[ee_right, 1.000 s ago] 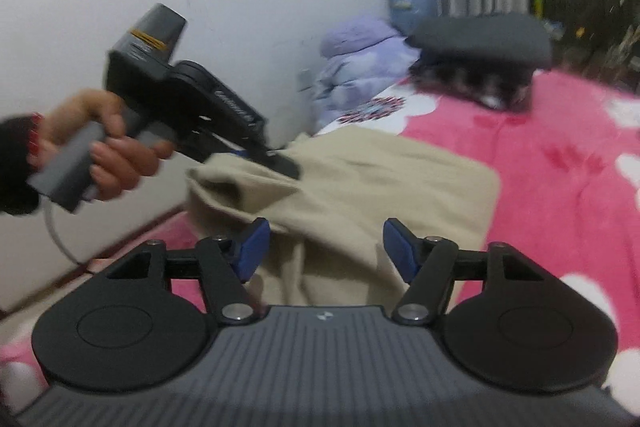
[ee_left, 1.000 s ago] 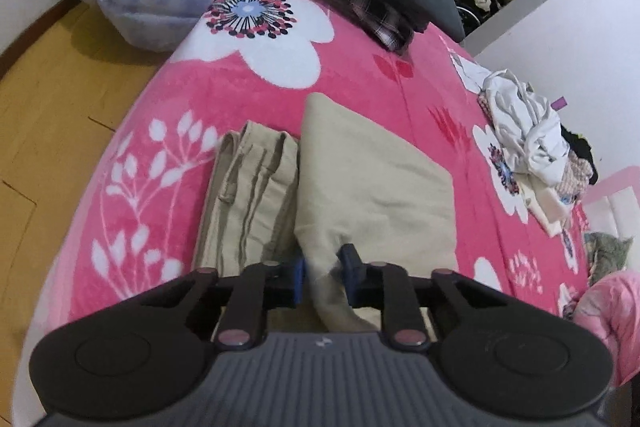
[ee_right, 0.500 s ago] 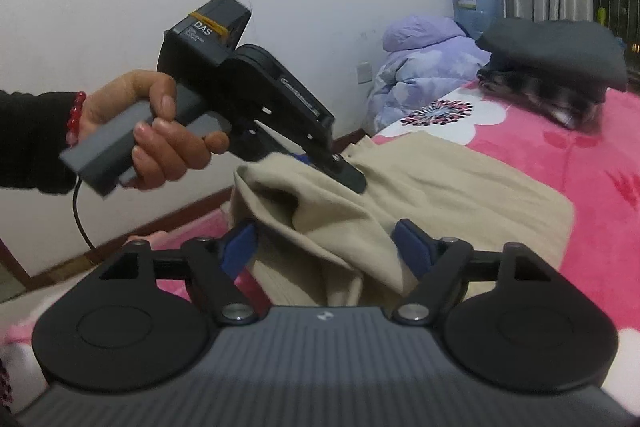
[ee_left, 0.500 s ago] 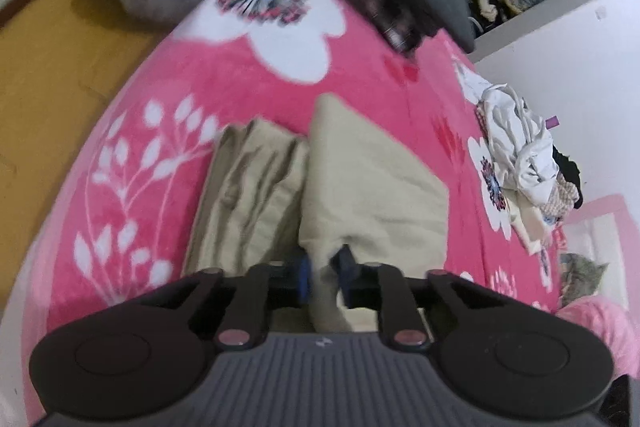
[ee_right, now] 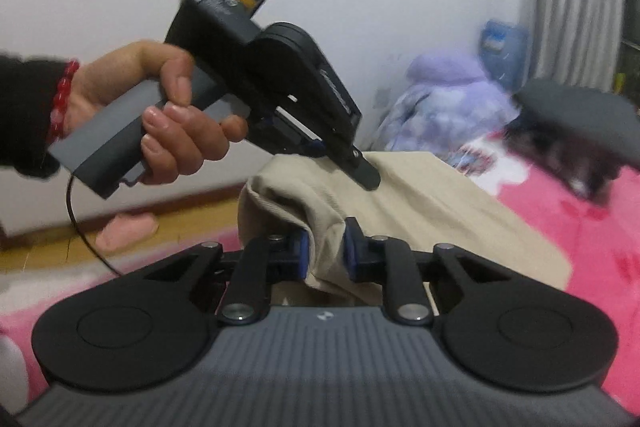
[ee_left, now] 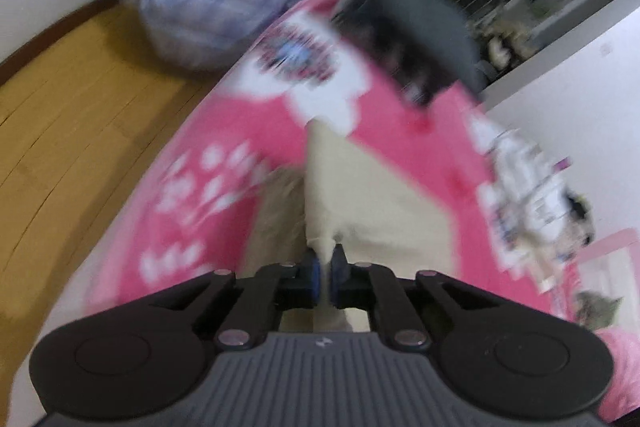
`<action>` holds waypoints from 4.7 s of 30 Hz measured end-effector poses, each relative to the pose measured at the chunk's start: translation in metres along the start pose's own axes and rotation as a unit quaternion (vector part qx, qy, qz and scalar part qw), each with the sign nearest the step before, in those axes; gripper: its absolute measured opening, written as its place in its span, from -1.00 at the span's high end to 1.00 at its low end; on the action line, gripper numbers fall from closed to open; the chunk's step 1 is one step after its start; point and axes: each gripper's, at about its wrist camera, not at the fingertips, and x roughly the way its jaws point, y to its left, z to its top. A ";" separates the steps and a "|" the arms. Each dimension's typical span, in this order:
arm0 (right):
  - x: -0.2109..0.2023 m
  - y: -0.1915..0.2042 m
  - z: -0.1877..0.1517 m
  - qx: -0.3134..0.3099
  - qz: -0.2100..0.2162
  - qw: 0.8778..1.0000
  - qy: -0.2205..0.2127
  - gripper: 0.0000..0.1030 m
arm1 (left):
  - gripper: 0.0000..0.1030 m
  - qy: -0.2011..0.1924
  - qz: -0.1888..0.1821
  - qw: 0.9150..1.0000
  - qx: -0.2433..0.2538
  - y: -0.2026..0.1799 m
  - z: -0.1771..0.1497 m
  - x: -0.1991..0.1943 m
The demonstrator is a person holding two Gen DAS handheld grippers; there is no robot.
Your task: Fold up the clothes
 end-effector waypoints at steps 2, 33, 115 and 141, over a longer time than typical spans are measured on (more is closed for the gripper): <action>0.002 0.007 -0.006 0.004 0.012 1.000 0.011 0.59 | 0.76 0.013 0.007 1.000 -0.001 0.013 -0.006 0.012; -0.032 -0.169 -0.129 0.569 0.065 0.819 0.031 -0.23 | -0.31 0.055 -0.015 0.998 -0.026 0.024 -0.005 -0.003; -0.376 -0.166 -0.228 0.559 -0.232 0.795 -0.026 0.62 | -0.20 0.192 -0.181 0.869 0.419 -0.374 -0.158 0.201; -0.201 -0.174 -0.166 0.451 -0.147 0.877 0.078 0.60 | -0.09 0.179 -0.189 0.892 0.369 -0.306 -0.127 0.203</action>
